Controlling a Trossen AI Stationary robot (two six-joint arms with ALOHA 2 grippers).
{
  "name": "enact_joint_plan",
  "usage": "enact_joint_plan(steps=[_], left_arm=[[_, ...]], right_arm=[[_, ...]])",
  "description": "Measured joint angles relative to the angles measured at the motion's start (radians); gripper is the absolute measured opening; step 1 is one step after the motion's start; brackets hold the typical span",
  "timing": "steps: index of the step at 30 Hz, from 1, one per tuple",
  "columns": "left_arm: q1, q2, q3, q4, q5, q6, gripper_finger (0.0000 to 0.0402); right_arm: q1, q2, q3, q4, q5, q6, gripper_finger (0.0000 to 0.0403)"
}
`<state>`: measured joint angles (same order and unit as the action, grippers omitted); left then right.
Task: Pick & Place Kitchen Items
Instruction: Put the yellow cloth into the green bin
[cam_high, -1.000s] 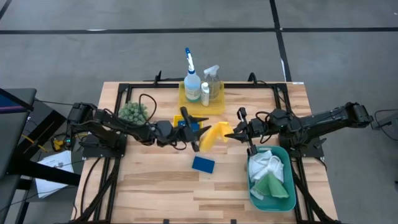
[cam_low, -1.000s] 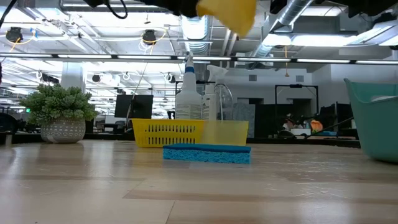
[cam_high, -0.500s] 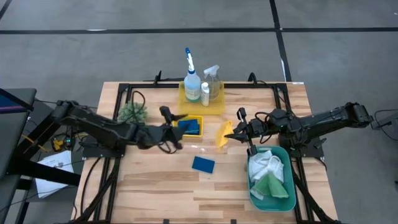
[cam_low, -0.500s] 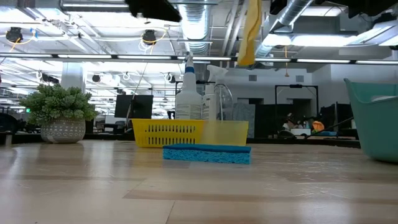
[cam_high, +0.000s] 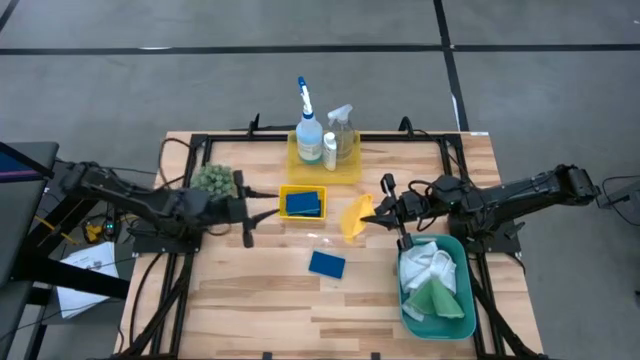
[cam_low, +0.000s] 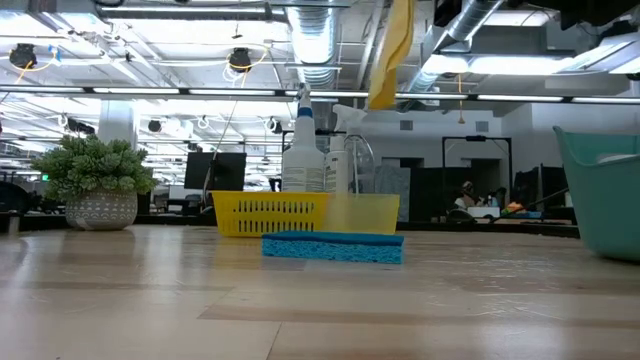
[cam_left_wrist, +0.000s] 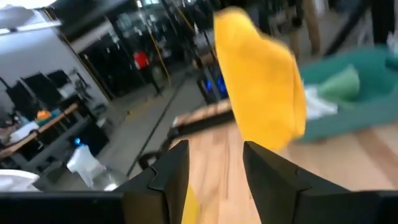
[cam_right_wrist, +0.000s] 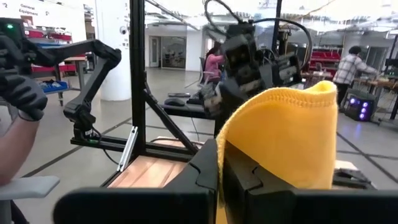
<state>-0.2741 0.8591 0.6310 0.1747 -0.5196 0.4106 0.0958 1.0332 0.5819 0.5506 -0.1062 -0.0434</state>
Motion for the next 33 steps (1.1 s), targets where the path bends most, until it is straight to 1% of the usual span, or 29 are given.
enact_joint_plan(steps=[3,8,14,23,26,30,31,33], left_arm=[[0.0,-0.062,-0.046,0.055,0.003,-0.007,0.014],[0.0,-0.118,-0.09,0.061,0.002,-0.019,0.0131],[0.0,-0.12,-0.093,0.058,0.002,-0.027,0.0125],[0.0,-0.12,-0.093,0.042,0.01,-0.055,0.0123],[0.0,-0.12,-0.093,0.016,0.082,-0.081,0.0122],[0.0,-0.12,-0.093,-0.004,0.23,-0.108,0.0121],[0.0,-0.12,-0.093,-0.005,0.251,-0.109,0.0121],[0.0,-0.12,-0.093,-0.003,0.261,-0.109,0.0121]], right_arm=[[-0.011,-0.001,0.0,-0.014,0.0,0.03,0.0],[-0.021,-0.008,0.029,-0.096,0.002,0.044,0.0],[-0.018,-0.007,0.064,-0.18,0.002,0.044,0.0],[-0.018,-0.007,0.064,-0.193,0.002,0.074,0.0],[-0.018,-0.007,0.064,-0.195,0.002,0.073,0.0],[-0.018,-0.007,0.064,-0.201,0.002,0.073,0.0],[-0.018,-0.007,0.064,-0.203,0.002,0.073,0.0],[-0.018,-0.007,0.064,-0.205,0.002,0.073,0.0]])
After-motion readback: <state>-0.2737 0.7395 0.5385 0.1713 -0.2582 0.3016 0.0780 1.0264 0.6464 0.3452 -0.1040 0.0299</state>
